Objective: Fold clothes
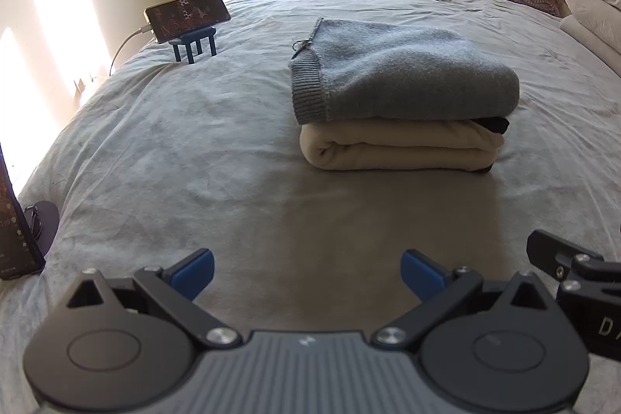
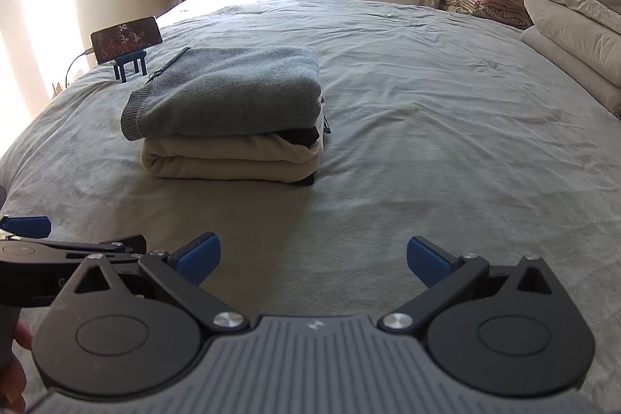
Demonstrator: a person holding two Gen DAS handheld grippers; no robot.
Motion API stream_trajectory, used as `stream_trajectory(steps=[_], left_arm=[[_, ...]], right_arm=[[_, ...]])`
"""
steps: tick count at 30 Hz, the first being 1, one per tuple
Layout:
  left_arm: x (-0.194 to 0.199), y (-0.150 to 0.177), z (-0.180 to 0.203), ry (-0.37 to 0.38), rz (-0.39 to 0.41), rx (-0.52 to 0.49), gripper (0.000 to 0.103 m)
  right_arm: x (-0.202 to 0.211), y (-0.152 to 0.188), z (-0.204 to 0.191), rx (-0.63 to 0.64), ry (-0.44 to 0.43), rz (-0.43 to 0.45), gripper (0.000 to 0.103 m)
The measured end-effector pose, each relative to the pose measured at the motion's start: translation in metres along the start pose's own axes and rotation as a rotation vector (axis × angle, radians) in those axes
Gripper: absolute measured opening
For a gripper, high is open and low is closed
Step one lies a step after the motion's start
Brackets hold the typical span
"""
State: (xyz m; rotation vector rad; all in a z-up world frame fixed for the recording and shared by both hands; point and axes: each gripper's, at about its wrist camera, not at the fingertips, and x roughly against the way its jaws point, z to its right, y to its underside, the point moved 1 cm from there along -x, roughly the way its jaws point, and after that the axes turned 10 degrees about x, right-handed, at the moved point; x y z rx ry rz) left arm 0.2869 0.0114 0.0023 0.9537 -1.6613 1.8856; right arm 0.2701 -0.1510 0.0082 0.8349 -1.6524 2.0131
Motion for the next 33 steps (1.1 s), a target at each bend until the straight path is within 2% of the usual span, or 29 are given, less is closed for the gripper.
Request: stream_trajectory(steps=[33], left_arm=[[0.0001,0.0007,0.0006,-0.010,0.003,-0.010,0.102]], right_arm=[[0.0006,0.0004,-0.0020,0.006,0.001,0.001,0.103]])
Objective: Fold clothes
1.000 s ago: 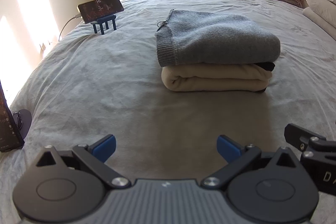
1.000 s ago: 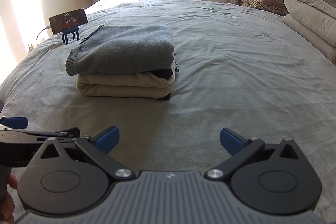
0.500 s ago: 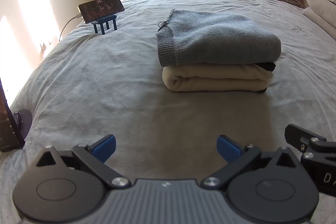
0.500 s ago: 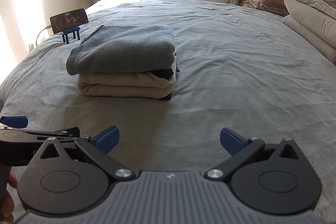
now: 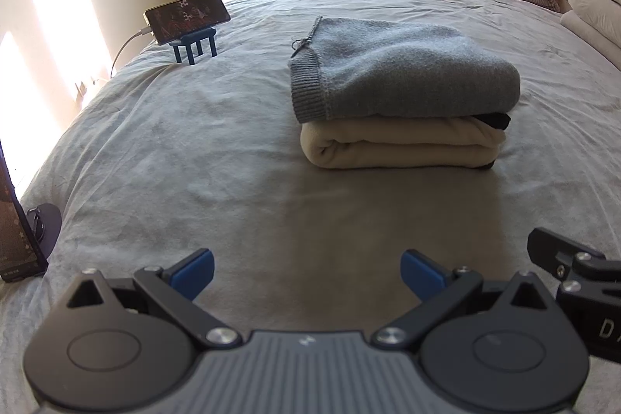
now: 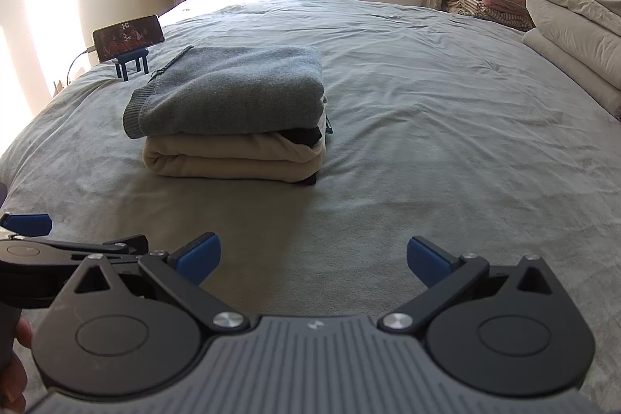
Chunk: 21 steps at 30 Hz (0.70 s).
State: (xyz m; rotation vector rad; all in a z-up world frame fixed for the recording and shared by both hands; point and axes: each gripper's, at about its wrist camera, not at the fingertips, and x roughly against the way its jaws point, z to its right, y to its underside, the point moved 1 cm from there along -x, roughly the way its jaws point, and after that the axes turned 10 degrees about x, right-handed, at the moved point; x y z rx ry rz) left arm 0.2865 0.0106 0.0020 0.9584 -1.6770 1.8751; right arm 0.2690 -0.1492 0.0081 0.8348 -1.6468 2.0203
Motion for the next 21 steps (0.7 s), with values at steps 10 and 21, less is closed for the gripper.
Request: stream_trajectory(steps=[10,21], left_arm=[[-0.001,0.000,-0.002,0.025,-0.018,0.014,0.102],[0.068,0.014,-0.008,0.011,0.028,-0.019,0.102]], right_arm=[[-0.001,0.000,0.002,-0.006,-0.012,-0.008,0.103],[0.062,0.011,-0.001,0.002,0.024,0.000,0.103]])
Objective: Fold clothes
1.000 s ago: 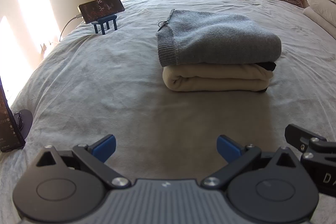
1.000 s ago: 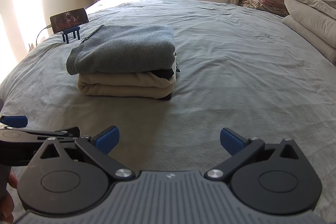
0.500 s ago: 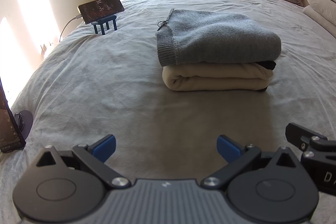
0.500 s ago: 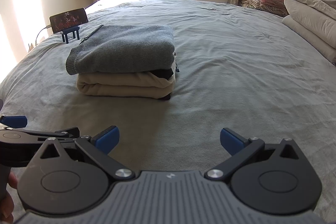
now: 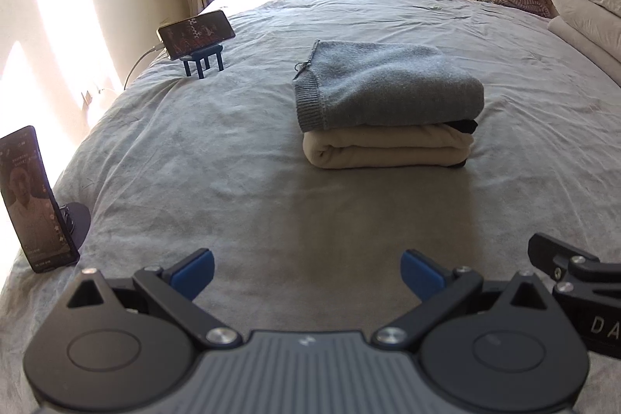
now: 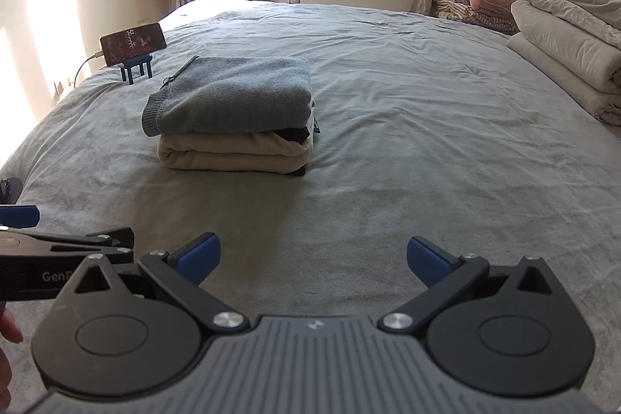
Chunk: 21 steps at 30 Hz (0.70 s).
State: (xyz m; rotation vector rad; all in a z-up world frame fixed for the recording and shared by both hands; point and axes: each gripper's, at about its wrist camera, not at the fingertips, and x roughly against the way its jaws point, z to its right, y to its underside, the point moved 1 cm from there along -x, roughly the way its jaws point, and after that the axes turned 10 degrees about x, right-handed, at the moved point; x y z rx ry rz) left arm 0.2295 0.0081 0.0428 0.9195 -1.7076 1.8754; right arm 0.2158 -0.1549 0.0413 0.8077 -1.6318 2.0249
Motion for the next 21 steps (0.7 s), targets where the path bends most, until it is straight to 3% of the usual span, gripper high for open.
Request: stream_trajectory(steps=[11,21], left_arm=[[0.073,0.055,-0.017,0.015,-0.004,-0.013,0.102],[0.108,0.098,-0.020,0.041,-0.002,-0.024,0.102]], right_arm=[[0.084,0.027,-0.011,0.008,0.037,0.050,0.103],[0.119,0.073,-0.019,-0.009,0.029,0.042,0.103]])
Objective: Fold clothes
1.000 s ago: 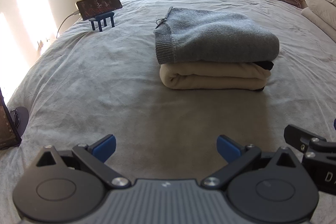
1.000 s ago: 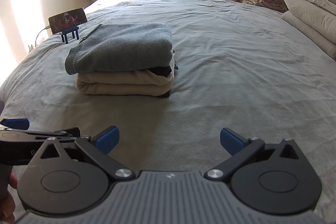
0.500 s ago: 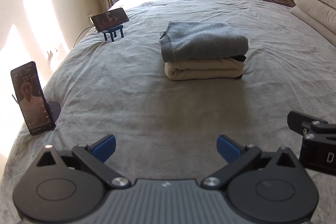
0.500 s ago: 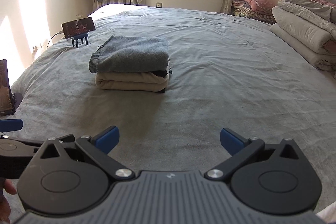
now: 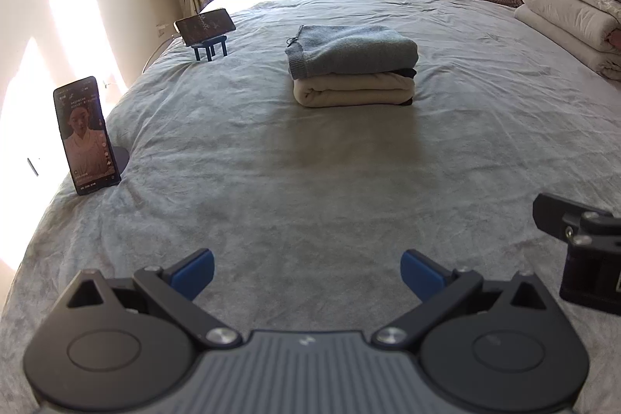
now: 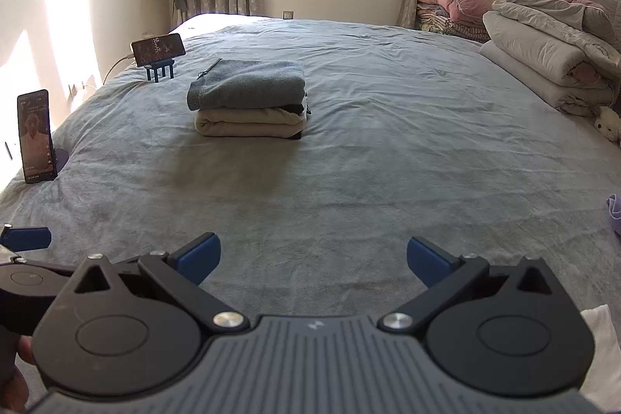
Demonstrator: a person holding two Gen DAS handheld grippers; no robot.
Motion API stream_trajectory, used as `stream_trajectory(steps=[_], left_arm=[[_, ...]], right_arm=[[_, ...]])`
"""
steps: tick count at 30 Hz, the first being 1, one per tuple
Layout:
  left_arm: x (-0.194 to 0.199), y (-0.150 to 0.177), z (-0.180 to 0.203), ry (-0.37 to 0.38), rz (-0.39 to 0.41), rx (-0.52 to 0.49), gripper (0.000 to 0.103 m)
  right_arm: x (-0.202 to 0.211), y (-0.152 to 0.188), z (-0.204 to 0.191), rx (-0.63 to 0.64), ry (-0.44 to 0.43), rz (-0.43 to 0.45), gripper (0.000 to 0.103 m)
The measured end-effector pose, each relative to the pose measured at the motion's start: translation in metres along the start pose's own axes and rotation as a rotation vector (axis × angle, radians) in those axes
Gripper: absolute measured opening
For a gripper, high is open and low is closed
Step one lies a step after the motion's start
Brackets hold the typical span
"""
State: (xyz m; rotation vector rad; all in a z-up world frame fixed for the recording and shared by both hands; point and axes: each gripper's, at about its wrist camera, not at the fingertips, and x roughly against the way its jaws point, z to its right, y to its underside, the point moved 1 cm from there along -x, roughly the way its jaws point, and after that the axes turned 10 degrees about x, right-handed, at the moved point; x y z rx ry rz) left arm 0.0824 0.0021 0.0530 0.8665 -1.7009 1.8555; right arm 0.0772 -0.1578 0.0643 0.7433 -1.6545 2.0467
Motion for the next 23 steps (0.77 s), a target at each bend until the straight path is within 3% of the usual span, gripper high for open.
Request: stream_trajectory(steps=[11,23], left_arm=[[0.004,0.028,-0.010,0.007,-0.014,0.014,0.102],[-0.007,0.033,-0.015,0.004,-0.033,0.020,0.102]], right_arm=[[0.009,0.028,-0.010,-0.001,-0.029,-0.017,0.103],[0.003,0.035,-0.012,0.002,-0.031,-0.031,0.103]])
